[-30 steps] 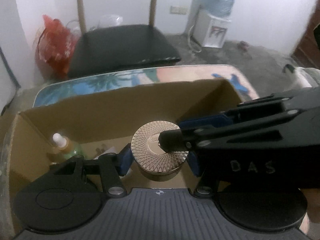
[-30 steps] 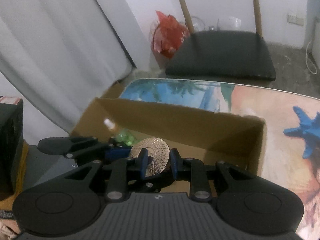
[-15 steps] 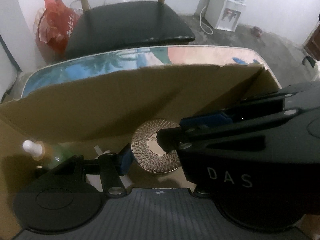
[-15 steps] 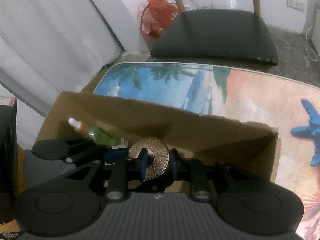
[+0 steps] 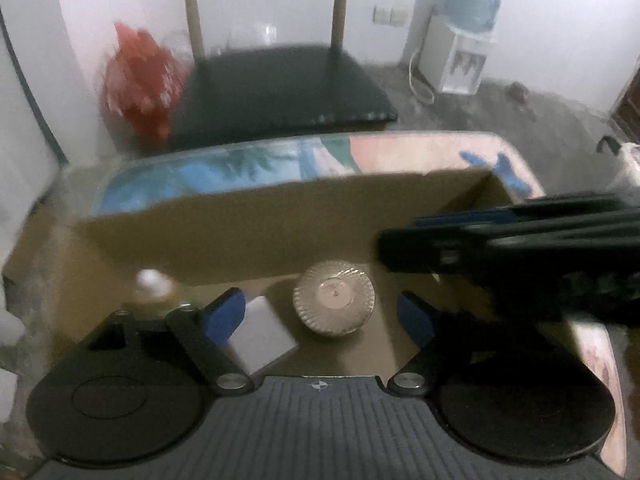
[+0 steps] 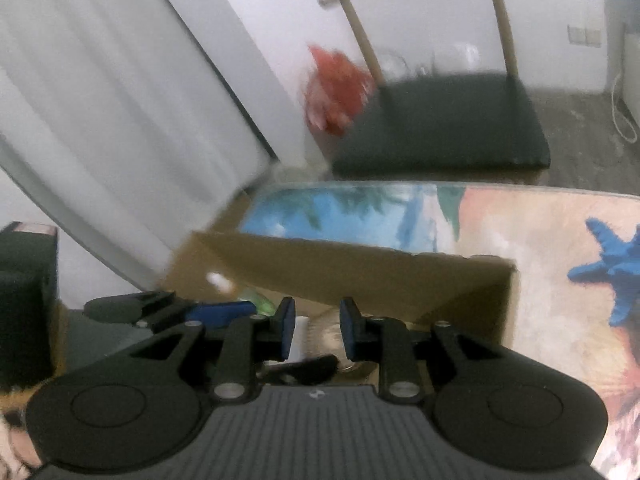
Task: Organize rigid objects
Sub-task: 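Lower the gold-lidded jar into the box and open the right gripper, then move the right gripper to the dark green round jar, then close the right gripper on the dark green round jar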
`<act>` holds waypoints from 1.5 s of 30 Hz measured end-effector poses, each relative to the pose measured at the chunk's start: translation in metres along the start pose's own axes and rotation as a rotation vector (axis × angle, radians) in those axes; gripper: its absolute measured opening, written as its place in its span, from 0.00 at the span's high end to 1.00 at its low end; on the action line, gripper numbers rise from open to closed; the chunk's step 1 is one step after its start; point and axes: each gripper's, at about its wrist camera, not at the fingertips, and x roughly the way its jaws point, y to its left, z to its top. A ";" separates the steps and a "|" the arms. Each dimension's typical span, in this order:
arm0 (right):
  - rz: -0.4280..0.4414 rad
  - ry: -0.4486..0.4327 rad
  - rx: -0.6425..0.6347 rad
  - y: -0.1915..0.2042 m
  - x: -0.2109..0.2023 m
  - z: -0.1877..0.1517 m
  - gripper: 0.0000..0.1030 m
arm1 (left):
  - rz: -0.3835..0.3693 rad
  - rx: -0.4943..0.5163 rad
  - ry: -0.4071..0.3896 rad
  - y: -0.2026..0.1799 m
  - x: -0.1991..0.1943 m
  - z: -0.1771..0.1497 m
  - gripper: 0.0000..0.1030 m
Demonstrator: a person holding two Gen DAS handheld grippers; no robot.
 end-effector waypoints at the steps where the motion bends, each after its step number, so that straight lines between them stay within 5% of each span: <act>1: 0.013 -0.030 0.003 0.002 -0.014 -0.005 0.73 | -0.006 -0.001 -0.025 0.002 -0.013 -0.003 0.19; 7: 0.116 -0.229 0.007 0.016 -0.110 -0.064 0.68 | -0.030 0.027 -0.184 0.024 -0.108 -0.051 0.12; 9: 0.129 -0.289 -0.011 0.024 -0.131 -0.092 0.37 | -0.057 0.057 -0.258 0.029 -0.136 -0.083 0.03; 10: 0.129 -0.319 -0.023 0.028 -0.138 -0.107 0.34 | -0.069 0.069 -0.291 0.032 -0.146 -0.102 0.01; 17: 0.128 -0.328 0.010 0.045 -0.127 -0.189 0.33 | -0.034 0.133 -0.341 0.029 -0.146 -0.200 0.01; 20: 0.134 -0.288 0.037 0.050 -0.103 -0.203 0.33 | -0.075 0.132 -0.309 0.029 -0.131 -0.224 0.01; 23: 0.118 -0.223 0.036 0.056 -0.075 -0.208 0.33 | -0.146 0.080 -0.284 0.030 -0.115 -0.236 0.01; 29: 0.092 -0.120 0.044 0.065 -0.033 -0.216 0.33 | -0.124 0.092 -0.236 0.022 -0.080 -0.241 0.06; 45: 0.147 -0.028 0.098 0.068 -0.003 -0.215 0.34 | -0.146 0.076 -0.204 0.014 -0.047 -0.240 0.13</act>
